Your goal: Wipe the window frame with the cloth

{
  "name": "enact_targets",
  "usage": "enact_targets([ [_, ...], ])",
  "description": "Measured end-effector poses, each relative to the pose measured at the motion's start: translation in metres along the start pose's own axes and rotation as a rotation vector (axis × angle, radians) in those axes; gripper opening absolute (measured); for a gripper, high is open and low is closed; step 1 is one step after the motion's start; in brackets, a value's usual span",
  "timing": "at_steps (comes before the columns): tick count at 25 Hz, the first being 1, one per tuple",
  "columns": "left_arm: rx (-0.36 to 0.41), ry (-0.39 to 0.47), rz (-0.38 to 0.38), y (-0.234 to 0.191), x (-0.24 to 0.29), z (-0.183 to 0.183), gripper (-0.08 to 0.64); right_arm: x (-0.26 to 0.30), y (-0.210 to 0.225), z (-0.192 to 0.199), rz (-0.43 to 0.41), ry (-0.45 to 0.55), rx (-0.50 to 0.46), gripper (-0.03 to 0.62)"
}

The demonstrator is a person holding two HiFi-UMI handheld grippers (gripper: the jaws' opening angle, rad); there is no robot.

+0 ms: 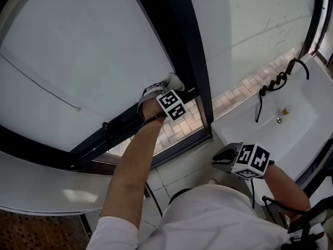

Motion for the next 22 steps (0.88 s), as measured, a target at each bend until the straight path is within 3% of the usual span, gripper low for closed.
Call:
enact_targets([
  [12, 0.157, 0.04, 0.108, 0.02, -0.021, -0.013, 0.089, 0.01, 0.001, -0.004, -0.027, 0.011, -0.009, 0.066],
  [18, 0.224, 0.132, 0.166, 0.05, -0.055, -0.023, 0.089, 0.019, -0.002, -0.003, -0.055, 0.006, -0.011, 0.066],
  [22, 0.199, 0.221, 0.2, 0.081, -0.087, -0.027, 0.089, 0.028, -0.001, -0.004, -0.062, 0.012, -0.007, 0.066],
])
Point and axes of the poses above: the fingertips, and each gripper's own axes: x forward along the fingers, y to its right, z out of its underside, the point moved 2 cm from there along -x, backward along the fingers, and after that the axes turned 7 degrees about -z, right-handed, at the moved point
